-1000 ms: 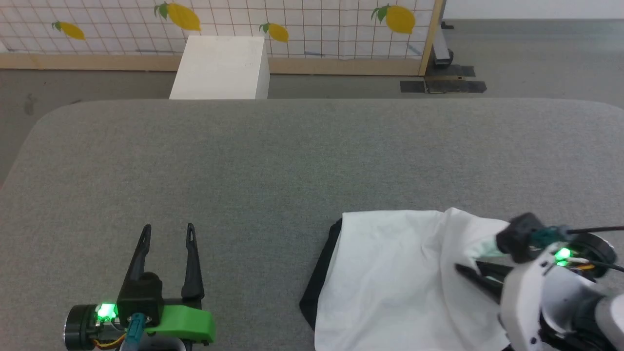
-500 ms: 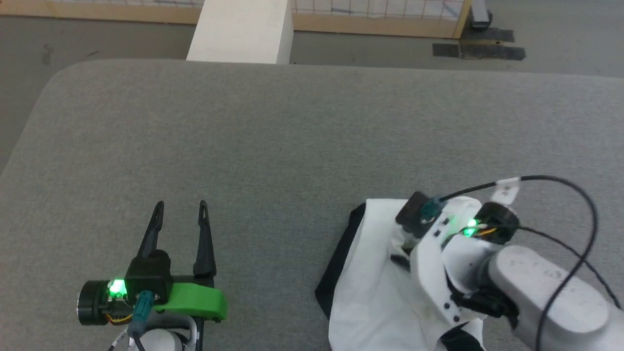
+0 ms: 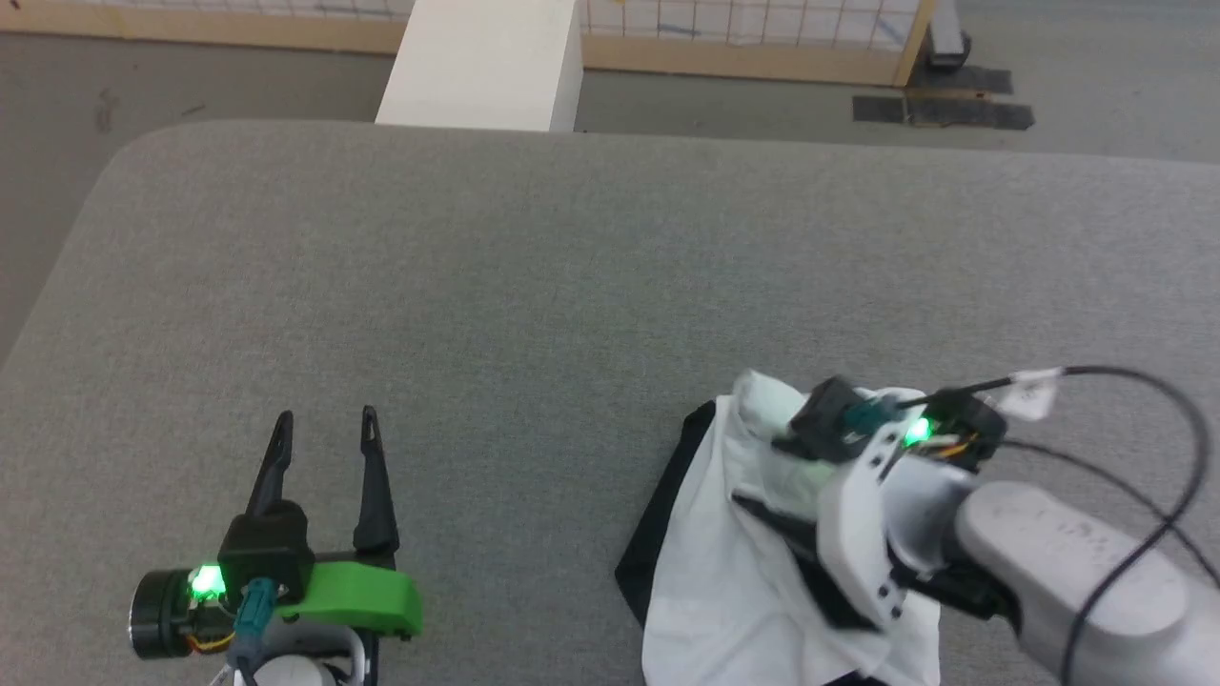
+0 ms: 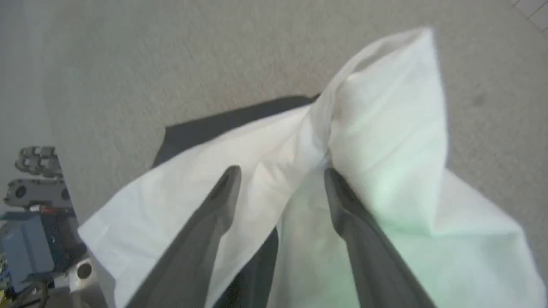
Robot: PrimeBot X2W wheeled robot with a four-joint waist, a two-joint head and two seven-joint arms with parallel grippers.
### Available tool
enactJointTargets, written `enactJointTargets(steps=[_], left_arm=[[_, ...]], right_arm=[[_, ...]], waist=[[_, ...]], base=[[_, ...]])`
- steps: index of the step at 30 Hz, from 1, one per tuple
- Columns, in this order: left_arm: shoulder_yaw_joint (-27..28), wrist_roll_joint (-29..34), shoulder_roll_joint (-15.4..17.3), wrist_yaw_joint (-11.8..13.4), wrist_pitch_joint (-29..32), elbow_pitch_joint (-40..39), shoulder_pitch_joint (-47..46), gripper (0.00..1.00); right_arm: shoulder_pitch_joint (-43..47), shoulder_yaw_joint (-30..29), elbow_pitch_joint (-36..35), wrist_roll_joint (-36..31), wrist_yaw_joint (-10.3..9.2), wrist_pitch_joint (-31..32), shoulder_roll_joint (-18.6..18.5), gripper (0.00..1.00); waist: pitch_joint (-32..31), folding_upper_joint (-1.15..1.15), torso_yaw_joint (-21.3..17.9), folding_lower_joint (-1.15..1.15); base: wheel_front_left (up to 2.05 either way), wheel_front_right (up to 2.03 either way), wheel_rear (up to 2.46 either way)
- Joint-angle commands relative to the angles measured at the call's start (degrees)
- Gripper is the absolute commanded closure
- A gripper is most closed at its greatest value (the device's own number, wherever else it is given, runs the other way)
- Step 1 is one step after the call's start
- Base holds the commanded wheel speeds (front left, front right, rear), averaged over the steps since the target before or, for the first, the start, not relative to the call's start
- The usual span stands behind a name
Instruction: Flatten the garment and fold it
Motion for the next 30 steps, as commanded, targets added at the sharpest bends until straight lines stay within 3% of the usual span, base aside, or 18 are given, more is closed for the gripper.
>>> enactJointTargets(steps=[1,6,10,15,22,26,30], left_arm=[[0.3,0.2,0.2,-0.1,-0.3,0.0,1.0,0.0],[1.0,0.6,0.4,-0.1,-0.3,0.1,2.3,0.0],[1.1,0.8,0.4,0.0,-0.3,0.0,2.8,0.0],[1.3,0.9,0.5,-0.1,-0.3,-0.5,3.0,0.0],[1.3,0.8,0.6,-0.4,-0.3,-1.6,2.9,0.0],[1.2,0.7,0.6,-0.6,-0.3,-2.2,3.0,0.0],[1.5,0.7,0.7,-0.8,-0.3,-2.7,2.9,0.0]], right_arm=[[-1.0,-1.7,-2.0,-0.3,-0.11,-2.0,-1.5,0.0],[1.0,-12.1,-8.5,-4.2,-0.11,-8.1,-5.5,0.0],[5.6,-25.6,-11.1,-9.1,-0.11,-13.1,-4.3,0.0],[14.7,-41.7,-13.5,-17.6,-0.11,-19.5,2.6,0.0],[27.1,-56.6,-17.1,-26.5,-0.11,-28.6,13.7,0.0],[33.6,-60.4,-16.7,-28.6,-0.11,-31.7,19.0,0.0],[34.1,-59.7,-17.3,-29.3,-0.11,-32.4,19.9,0.0]], waist=[[-2.4,0.0,-2.1,0.0],[-4.0,0.0,-3.7,0.0],[-4.9,0.0,-4.6,0.0],[-5.2,0.0,-5.4,0.0],[-6.0,0.0,-5.7,0.0],[-6.3,0.0,-5.8,0.0],[-6.1,0.0,-6.2,0.0]], base=[[0.0,0.0,0.0],[0.0,0.0,0.0],[0.0,0.0,0.0],[0.0,0.0,0.0],[0.0,0.0,0.0],[0.0,0.0,0.0],[0.0,0.0,0.0]])
